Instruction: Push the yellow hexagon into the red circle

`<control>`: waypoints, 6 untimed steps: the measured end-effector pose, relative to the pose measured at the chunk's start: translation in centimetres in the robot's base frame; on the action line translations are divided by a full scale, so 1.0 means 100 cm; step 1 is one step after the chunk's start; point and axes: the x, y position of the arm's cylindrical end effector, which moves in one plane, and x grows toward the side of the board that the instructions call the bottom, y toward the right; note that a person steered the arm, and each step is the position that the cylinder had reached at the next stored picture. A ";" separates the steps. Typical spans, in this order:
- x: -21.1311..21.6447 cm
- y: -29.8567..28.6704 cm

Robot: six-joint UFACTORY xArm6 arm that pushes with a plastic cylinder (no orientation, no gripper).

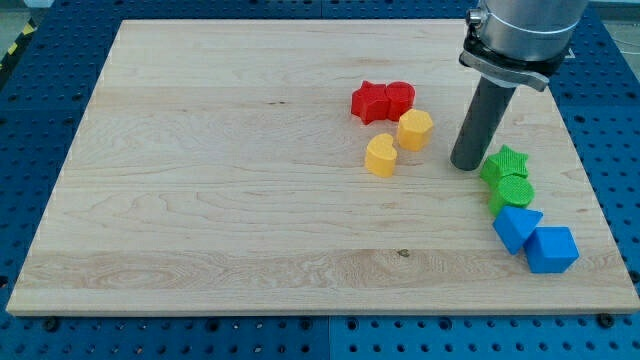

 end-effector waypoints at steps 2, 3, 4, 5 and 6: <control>-0.010 -0.026; -0.026 -0.031; -0.040 -0.041; -0.035 -0.041; 0.000 -0.035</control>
